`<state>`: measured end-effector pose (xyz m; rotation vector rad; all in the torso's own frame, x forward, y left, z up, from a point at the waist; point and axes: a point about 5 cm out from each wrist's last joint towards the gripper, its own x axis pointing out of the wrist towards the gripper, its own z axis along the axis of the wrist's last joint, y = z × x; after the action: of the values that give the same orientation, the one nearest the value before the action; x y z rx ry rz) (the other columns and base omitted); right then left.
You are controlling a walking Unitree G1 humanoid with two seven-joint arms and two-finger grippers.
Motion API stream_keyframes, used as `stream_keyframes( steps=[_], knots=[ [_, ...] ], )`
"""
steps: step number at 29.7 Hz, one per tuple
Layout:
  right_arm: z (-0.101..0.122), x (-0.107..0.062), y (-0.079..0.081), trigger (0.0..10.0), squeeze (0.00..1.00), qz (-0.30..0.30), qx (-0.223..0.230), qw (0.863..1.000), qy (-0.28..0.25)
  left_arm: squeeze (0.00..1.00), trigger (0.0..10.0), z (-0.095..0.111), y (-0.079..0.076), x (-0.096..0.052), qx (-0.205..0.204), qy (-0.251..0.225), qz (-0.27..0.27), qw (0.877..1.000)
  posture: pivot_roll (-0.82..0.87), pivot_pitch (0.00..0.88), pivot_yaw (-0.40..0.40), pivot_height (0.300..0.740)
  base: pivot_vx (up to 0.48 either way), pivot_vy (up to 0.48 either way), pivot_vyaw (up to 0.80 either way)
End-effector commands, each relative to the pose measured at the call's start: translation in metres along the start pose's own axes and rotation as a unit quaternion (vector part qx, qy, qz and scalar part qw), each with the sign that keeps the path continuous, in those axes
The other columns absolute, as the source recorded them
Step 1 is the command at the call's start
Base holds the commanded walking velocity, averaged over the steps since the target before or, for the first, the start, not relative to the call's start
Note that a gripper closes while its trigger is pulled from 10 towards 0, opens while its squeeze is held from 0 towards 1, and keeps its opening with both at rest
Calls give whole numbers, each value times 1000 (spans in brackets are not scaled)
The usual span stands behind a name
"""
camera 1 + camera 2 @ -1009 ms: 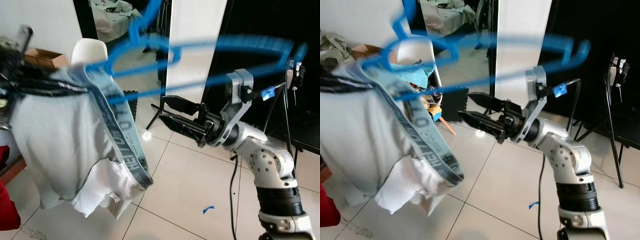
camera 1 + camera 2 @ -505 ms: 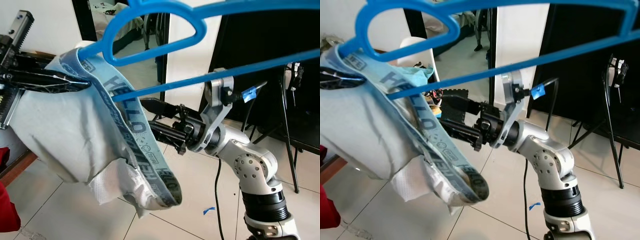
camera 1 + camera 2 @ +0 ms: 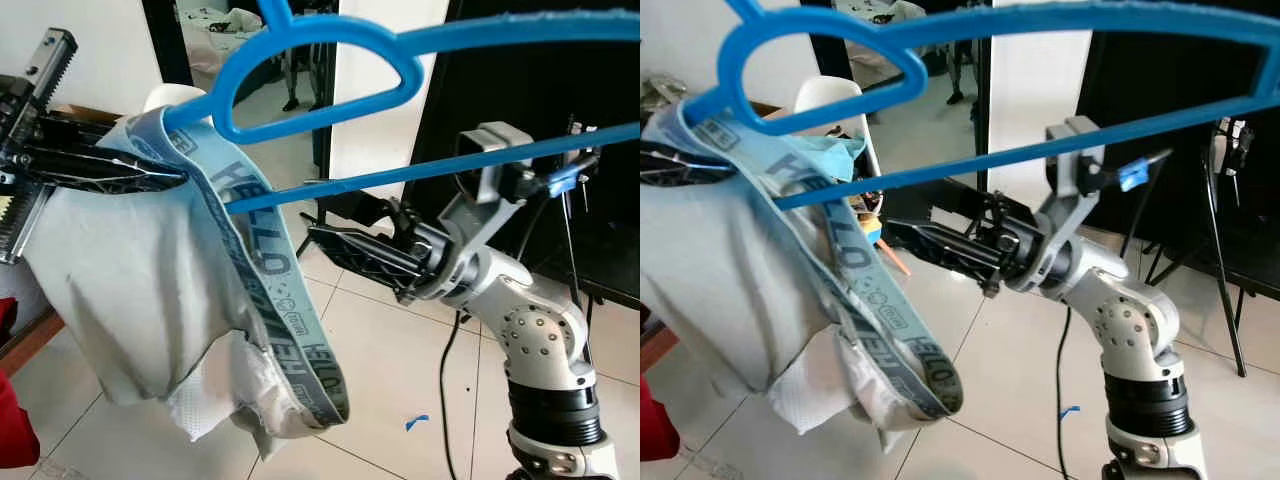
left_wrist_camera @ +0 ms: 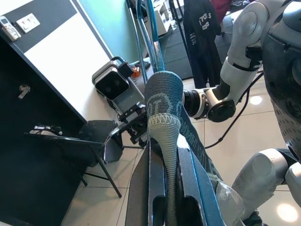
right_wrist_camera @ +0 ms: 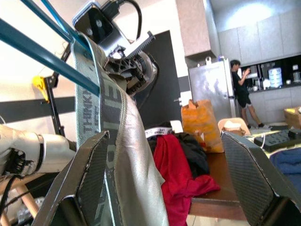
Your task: Hang hanger
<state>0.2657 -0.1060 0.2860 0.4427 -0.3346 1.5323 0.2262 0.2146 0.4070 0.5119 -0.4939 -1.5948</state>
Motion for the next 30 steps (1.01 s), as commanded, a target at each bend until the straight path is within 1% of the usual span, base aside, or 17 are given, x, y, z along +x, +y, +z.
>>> stream_keyframes(
  steps=[1, 6, 9, 11, 14, 20, 30],
  knots=[
    [3, 2, 4, 10000, 0, 16, 1, 1000, -8, 0, 10000, -3, -1, 1, -6, -5, -5, 1000, -5, 39, 37, 740, 0, 0, 0],
    [5, 4, 6, 10000, 0, 23, -1, 1000, -13, 0, 10000, -3, -1, 1, -7, -5, -6, 1000, -4, 39, 38, 740, 0, 0, 0],
    [3, 9, 7, 10000, 0, 22, -9, 1000, 4, 0, 10000, -3, -2, 1, -7, -5, -7, 1000, -4, 40, 39, 740, 0, 0, 0],
    [3, 9, 7, 10000, 0, 22, -9, 1000, 4, 0, 10000, -3, -2, 1, -7, -5, -7, 1000, -4, 40, 39, 740, 0, 0, 0],
    [1, 18, 8, 10000, 0, 17, -17, 999, 20, 0, 10000, -4, -2, 3, -8, -7, -8, 1000, -6, 40, 40, 740, 0, 0, 0],
    [3, 22, 9, 10000, 0, 20, -22, 999, 26, 0, 10000, -5, -2, 3, -9, -8, -7, 1000, -8, 40, 39, 740, 0, 0, 0],
    [5, 23, 14, 10000, 0, 39, -16, 999, 16, 0, 10000, -5, -1, 3, -7, -8, -6, 1000, -6, 41, 40, 740, 0, 0, 0]
  ],
)
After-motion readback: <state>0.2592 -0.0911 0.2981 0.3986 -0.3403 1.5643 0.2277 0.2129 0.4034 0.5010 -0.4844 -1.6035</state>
